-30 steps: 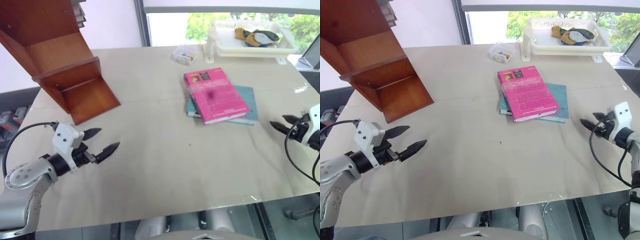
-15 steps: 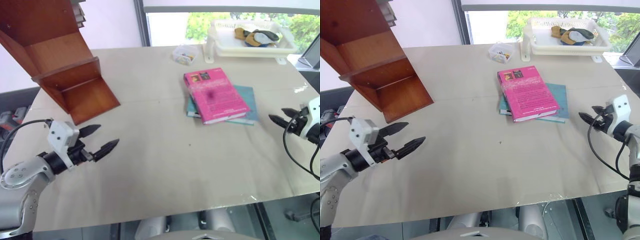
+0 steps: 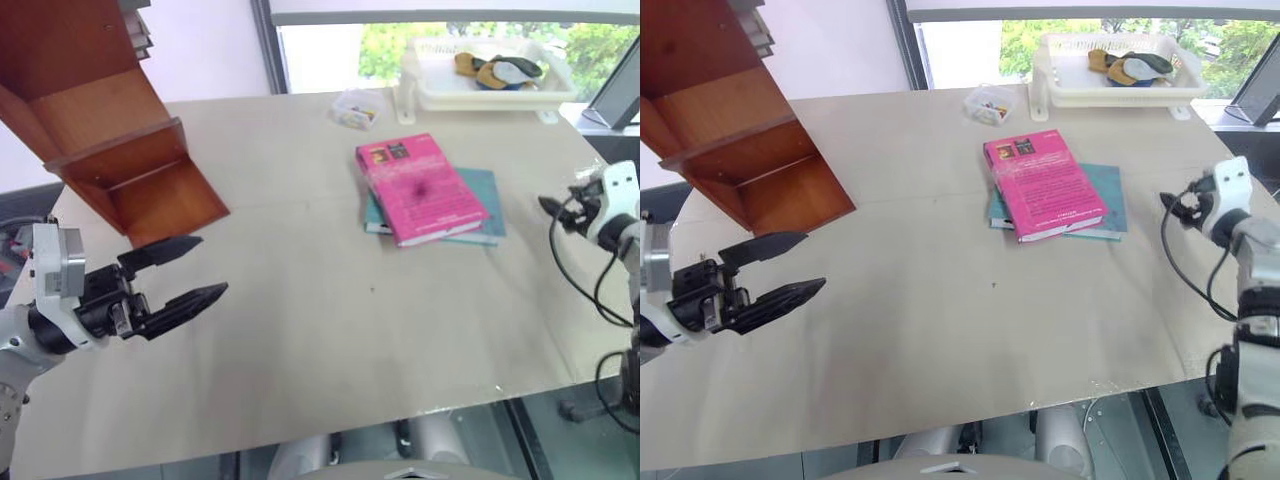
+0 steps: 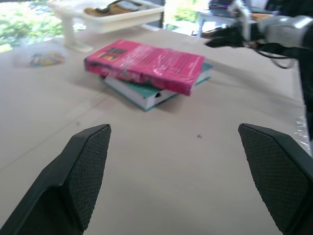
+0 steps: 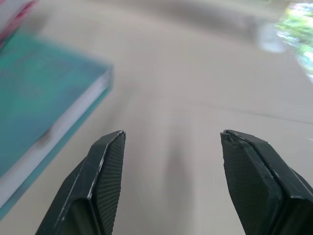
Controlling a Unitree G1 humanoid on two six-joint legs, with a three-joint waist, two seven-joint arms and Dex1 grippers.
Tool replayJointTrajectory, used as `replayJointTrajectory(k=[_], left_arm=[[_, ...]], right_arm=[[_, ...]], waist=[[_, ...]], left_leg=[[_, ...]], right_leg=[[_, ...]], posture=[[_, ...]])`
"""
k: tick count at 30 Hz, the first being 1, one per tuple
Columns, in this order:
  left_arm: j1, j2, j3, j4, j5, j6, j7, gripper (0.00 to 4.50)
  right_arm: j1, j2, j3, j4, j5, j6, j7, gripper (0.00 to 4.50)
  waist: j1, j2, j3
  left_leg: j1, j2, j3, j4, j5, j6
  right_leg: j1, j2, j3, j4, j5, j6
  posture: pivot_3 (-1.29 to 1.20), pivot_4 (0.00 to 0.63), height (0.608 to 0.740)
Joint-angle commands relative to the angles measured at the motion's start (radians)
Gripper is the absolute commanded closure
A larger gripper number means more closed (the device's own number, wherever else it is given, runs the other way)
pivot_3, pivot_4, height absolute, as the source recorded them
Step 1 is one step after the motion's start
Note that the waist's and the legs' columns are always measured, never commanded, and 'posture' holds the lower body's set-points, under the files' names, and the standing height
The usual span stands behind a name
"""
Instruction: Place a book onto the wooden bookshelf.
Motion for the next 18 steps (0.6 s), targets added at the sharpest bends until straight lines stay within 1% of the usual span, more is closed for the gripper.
replayJointTrajectory(k=[1, 4, 7, 8, 12, 18], left_arm=[[-0.034, 0.036, 0.032, -0.018, -0.036, 0.000, -0.018, 0.05], [-0.061, 0.059, 0.025, -0.017, -0.042, 0.005, -0.026, 0.05], [-0.072, 0.069, 0.020, -0.015, -0.030, 0.002, -0.031, 0.05], [-0.075, 0.070, 0.018, -0.016, -0.028, 0.003, -0.029, 0.05], [-0.074, 0.066, 0.021, -0.020, -0.019, -0.003, -0.025, 0.05], [-0.050, 0.045, 0.033, -0.036, -0.008, -0.011, -0.011, 0.05]], right_arm=[[-0.124, 0.023, -0.003, 0.129, -0.027, -0.029, -0.103, 1.35], [-0.211, 0.061, -0.065, 0.219, 0.031, 0.023, -0.099, 1.35], [-0.248, 0.079, -0.117, 0.261, 0.073, 0.056, -0.107, 1.35], [-0.253, 0.082, -0.128, 0.267, 0.080, 0.061, -0.108, 1.35], [-0.272, 0.127, -0.251, 0.294, 0.190, 0.150, -0.077, 1.35], [-0.261, 0.180, -0.296, 0.299, 0.220, 0.209, -0.025, 1.35]], waist=[[-0.003, 0.000, 0.000], [-0.004, 0.000, 0.000], [-0.004, 0.000, 0.000], [-0.004, 0.001, 0.001], [-0.008, 0.002, 0.001], [-0.011, 0.003, 0.002]], left_leg=[[0.000, 0.000, -0.001, 0.000, 0.000, 0.000], [-0.001, 0.000, -0.002, -0.001, 0.000, 0.000], [-0.002, 0.000, -0.002, -0.001, 0.000, 0.000], [-0.003, 0.000, -0.002, -0.002, 0.000, 0.000], [-0.004, -0.001, -0.002, -0.002, 0.000, 0.000], [-0.002, 0.000, -0.002, -0.002, 0.000, 0.000]], right_leg=[[0.000, 0.000, 0.000, 0.000, 0.000, 0.000], [0.000, 0.000, -0.001, -0.001, 0.000, -0.001], [0.000, 0.000, -0.002, -0.001, 0.000, -0.001], [0.000, -0.001, -0.002, -0.002, 0.000, -0.001], [0.000, -0.002, -0.004, -0.002, 0.000, -0.001], [-0.001, -0.001, -0.003, -0.001, 0.000, -0.001]], posture=[[0.00, 0.150, 0.740], [0.00, 0.150, 0.740], [0.00, 0.150, 0.740], [0.00, 0.150, 0.740], [0.00, 0.150, 0.740], [0.00, 0.150, 0.740]])
